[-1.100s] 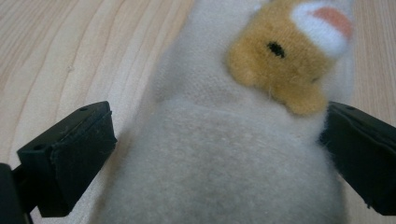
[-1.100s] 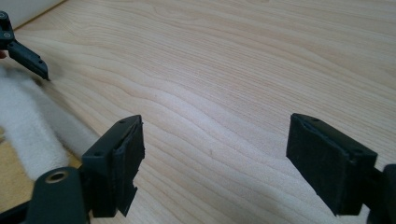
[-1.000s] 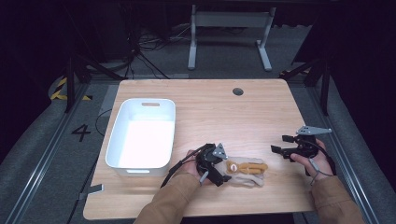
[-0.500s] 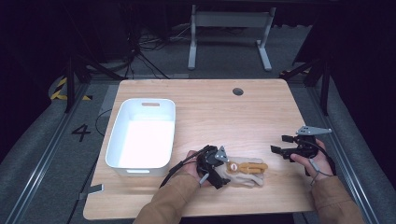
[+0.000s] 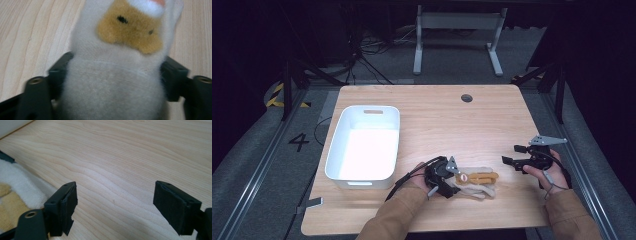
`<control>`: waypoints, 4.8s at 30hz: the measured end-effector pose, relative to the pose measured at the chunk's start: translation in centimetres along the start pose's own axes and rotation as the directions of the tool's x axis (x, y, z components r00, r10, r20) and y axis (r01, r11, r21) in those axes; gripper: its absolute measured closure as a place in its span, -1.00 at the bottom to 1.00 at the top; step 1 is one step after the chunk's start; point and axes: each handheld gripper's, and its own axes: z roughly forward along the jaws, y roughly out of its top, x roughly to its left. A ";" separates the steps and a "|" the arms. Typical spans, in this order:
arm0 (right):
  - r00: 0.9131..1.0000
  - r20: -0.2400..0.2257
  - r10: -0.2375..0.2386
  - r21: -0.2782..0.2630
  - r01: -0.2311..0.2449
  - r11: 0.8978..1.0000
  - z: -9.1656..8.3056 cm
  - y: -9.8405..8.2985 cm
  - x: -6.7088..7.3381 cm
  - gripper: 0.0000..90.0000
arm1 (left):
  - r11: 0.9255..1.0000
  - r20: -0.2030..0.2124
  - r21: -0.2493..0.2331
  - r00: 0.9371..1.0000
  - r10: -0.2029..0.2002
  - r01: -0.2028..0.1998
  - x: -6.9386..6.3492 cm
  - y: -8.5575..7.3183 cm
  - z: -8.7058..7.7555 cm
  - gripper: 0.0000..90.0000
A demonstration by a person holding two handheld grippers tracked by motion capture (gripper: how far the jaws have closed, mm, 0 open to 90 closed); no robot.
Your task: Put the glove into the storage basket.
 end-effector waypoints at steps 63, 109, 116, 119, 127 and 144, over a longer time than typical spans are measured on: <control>0.998 0.033 -0.046 0.151 0.040 0.988 1.0 1.2 -0.4 0.00 | 0.946 -0.094 0.089 0.948 -0.303 0.311 1.9 5.0 -8.1 0.55; 0.998 0.028 -0.049 0.295 0.038 0.955 2.4 2.9 -0.9 0.49 | 0.832 -0.285 -0.013 0.795 -0.535 0.555 6.9 5.0 -17.4 0.54; 0.999 0.019 -0.036 0.290 0.029 0.957 2.2 2.8 -1.0 0.48 | 0.810 -0.316 -0.007 0.768 -0.558 0.586 7.5 4.5 -18.5 0.54; 0.999 0.016 -0.034 0.288 0.028 0.957 2.3 2.8 -0.9 0.49 | 0.786 -0.348 -0.012 0.734 -0.583 0.618 7.9 4.2 -18.8 0.54; 0.999 0.010 -0.032 0.286 0.028 0.958 2.3 2.8 -0.9 0.49 | 0.706 -0.397 -0.080 0.627 -0.670 0.704 8.9 3.7 -19.7 0.54; 0.999 -0.011 -0.044 0.301 0.045 0.953 2.8 2.6 -0.5 0.47 | 0.549 -0.419 -0.180 0.442 -0.794 0.816 10.1 2.4 -21.1 0.54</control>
